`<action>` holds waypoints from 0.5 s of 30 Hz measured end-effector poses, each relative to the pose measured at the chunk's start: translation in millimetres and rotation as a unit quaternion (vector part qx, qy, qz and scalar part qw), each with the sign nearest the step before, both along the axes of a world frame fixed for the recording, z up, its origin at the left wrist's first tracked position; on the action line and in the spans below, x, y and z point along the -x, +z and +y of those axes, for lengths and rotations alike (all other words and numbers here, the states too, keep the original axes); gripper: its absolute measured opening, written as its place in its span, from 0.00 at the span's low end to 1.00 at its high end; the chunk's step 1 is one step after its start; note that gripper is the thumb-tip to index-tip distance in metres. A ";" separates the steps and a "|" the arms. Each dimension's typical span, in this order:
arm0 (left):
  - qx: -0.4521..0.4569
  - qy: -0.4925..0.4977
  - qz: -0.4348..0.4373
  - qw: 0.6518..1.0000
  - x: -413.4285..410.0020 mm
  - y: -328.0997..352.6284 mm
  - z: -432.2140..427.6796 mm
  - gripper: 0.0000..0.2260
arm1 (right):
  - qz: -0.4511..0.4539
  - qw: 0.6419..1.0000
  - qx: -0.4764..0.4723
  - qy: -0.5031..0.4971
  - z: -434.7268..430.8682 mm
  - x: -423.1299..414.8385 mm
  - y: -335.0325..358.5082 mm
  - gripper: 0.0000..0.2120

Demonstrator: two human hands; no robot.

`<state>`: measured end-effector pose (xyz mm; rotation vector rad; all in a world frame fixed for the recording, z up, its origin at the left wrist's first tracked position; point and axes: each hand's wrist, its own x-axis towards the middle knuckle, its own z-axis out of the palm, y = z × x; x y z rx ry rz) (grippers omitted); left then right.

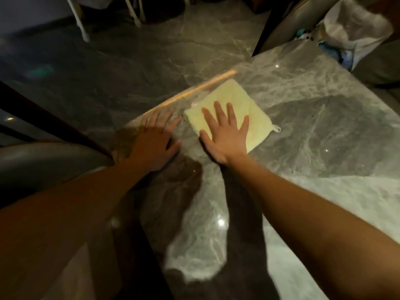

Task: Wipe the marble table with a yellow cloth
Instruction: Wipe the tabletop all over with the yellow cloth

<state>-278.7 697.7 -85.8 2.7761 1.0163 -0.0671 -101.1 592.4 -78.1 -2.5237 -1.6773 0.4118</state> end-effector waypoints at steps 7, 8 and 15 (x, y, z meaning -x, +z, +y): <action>-0.007 0.127 -0.030 0.991 37.0 -9.8 -72.5 0.26 | -0.010 0.995 0.011 0.103 -158.6 85.4 -2.5 0.29; -0.015 0.125 -0.035 0.991 43.5 -9.7 -78.6 0.25 | -0.003 0.994 0.004 0.109 -178.0 95.4 -1.5 0.30; -0.045 0.110 -0.035 0.992 67.7 -9.7 -86.6 0.24 | 0.054 0.993 -0.026 0.098 -240.8 120.7 9.3 0.25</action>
